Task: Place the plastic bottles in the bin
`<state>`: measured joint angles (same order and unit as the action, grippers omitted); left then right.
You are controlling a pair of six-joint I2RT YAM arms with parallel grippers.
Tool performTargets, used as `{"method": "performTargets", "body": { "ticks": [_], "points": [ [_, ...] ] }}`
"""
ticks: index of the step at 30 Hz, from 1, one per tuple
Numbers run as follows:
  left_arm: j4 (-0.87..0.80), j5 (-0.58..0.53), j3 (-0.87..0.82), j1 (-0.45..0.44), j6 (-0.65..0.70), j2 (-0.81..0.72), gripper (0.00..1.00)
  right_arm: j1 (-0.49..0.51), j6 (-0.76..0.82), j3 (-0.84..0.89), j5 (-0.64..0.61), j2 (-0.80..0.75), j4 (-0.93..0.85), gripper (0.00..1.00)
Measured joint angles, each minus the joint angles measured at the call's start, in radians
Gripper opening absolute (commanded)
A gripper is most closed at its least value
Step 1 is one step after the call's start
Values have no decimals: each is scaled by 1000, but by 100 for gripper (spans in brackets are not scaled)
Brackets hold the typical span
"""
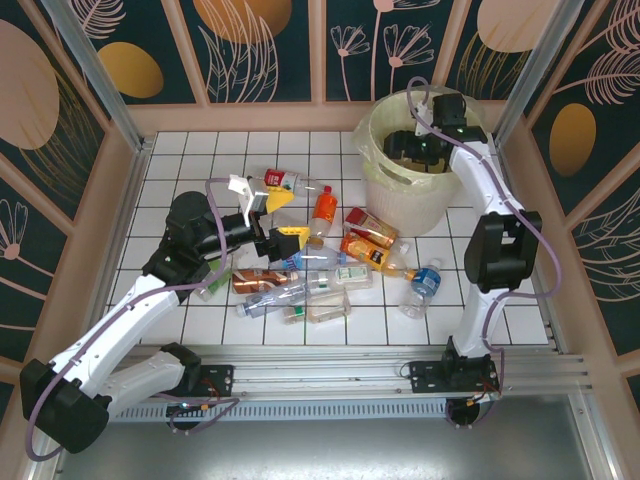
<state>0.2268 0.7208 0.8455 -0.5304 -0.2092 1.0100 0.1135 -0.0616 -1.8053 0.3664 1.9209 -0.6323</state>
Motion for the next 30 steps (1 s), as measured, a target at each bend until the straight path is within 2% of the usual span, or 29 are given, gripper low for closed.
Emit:
{"method": "performTargets", "body": {
  "ticks": [9, 20, 23, 30],
  "points": [
    [0, 0, 0, 0, 0, 0, 99, 0, -8, 8, -66, -162, 20, 76],
    [0, 18, 0, 0, 8, 3, 99, 13, -41, 192, -64, -468, 100, 72],
    [-5, 40, 9, 0, 12, 19, 99, 56, -40, 243, -54, -533, 103, 72],
    [-22, 58, 19, 0, 15, 38, 99, 241, -23, 412, -61, -675, 93, 71]
  ]
}}
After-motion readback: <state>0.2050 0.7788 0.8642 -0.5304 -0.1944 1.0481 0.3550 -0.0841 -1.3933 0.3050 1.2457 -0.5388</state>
